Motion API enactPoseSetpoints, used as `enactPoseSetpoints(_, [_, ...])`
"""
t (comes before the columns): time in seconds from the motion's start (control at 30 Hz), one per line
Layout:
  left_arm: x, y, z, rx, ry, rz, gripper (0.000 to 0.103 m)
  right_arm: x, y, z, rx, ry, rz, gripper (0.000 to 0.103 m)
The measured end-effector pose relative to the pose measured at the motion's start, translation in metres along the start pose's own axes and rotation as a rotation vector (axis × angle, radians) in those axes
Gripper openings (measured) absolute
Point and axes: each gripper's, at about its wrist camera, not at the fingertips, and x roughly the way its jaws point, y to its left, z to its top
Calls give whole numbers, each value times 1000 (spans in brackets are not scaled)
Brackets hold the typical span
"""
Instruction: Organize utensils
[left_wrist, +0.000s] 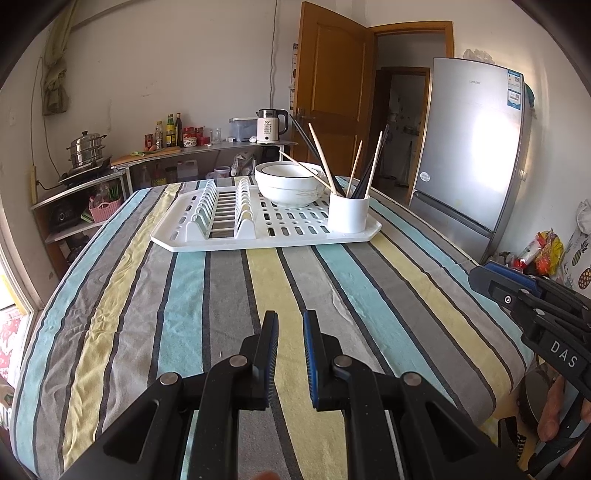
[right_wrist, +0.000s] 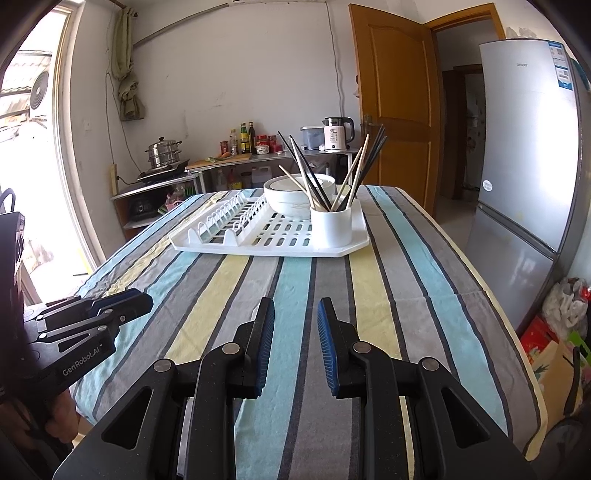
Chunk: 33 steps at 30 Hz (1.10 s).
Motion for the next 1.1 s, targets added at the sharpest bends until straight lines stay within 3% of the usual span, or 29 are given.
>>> enactPoseSetpoints(1.1, [-1,-3,-1,18,-7,3,13,3,-1,-3,-6,2,-2,25])
